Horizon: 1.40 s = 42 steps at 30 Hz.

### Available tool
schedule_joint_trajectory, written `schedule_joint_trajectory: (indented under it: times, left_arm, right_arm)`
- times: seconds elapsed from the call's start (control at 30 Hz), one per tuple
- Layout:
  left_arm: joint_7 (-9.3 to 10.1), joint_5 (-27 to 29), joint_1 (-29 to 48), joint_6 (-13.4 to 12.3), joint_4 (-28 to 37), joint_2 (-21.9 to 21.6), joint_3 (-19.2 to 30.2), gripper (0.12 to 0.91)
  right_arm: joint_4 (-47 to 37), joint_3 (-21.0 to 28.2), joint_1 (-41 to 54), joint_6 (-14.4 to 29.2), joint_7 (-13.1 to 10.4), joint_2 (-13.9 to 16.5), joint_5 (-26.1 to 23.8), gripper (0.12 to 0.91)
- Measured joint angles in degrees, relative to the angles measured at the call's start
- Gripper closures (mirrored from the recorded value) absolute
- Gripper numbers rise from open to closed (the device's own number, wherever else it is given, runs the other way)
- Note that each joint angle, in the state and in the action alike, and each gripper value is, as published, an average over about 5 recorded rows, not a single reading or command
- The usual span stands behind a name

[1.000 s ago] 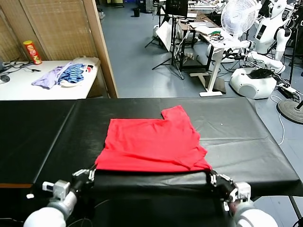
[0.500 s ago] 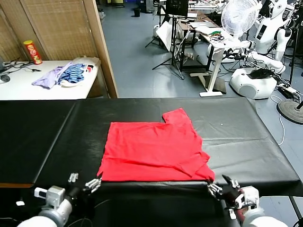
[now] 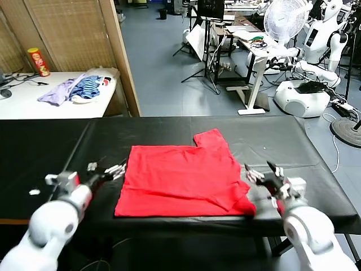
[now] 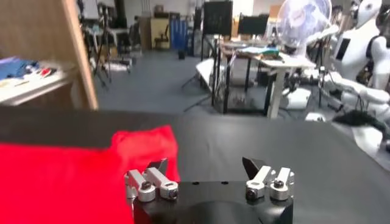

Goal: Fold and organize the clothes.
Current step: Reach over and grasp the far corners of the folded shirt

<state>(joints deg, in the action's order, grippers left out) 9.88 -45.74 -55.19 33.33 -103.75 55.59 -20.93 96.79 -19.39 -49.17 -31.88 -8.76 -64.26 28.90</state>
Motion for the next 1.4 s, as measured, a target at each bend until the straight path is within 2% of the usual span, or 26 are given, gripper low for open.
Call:
schedule_joint_trajectory:
  times: [0.17,0.33,0.47,0.63,0.73,0.8,0.87,0.97,1.1,1.17,1.23,1.4]
  left_arm:
    - [-0.52,-0.9,9.8,1.1,10.5,1.1,6.2,0.232]
    - [-1.65,-0.7,15.3,4.4,18.3,2.2,10.1,0.232]
    - [-3.05,-0.2,16.8,5.8,21.3,2.4,11.4,0.232]
    - [-3.48,-0.1,17.8,5.8,23.4,2.8,11.9,0.232]
    - [-3.96,0.2,18.0,5.6,24.0,2.8,11.9,0.241]
    - [-4.27,0.5,18.1,5.3,24.4,2.8,11.9,0.289]
    - [-4.57,0.6,18.2,4.8,24.9,2.9,11.8,0.37]
    - [-5.35,0.6,18.1,4.2,25.3,3.0,11.5,0.521]
    - [-6.25,0.6,17.6,2.8,25.2,3.2,11.2,0.739]
    - [-6.31,0.7,17.4,2.0,24.9,3.4,10.9,0.845]
    - [-6.28,1.1,17.0,1.1,24.3,3.5,10.4,0.896]
    - [-6.45,2.8,15.4,-0.1,21.4,3.2,8.4,0.903]
  right_arm:
    - [-10.8,4.8,9.3,-0.5,0.1,-1.8,2.1,0.227]
    - [-19.4,7.5,15.7,-2.5,1.1,-4.2,4.2,0.227]
    - [-25.0,8.2,19.2,-3.6,2.7,-6.5,4.4,0.227]
    - [-30.5,8.6,21.7,-4.9,4.9,-9.0,4.6,0.229]
    - [-32.2,8.8,22.2,-4.9,5.3,-9.9,4.4,0.288]
    - [-32.8,8.8,22.2,-4.8,5.4,-10.4,4.3,0.381]
    - [-33.1,8.8,22.2,-4.7,5.4,-10.7,4.1,0.498]
    - [-33.4,8.7,21.9,-3.8,5.4,-11.3,3.4,0.665]
    - [-33.0,8.7,20.9,-0.6,6.0,-11.7,2.2,0.856]
    - [-32.4,8.7,20.3,1.3,6.6,-11.6,1.9,0.898]
    - [-31.5,8.5,19.5,3.4,7.0,-11.3,0.9,0.902]
    - [-27.0,7.4,16.1,8.5,7.9,-9.9,-1.1,0.902]
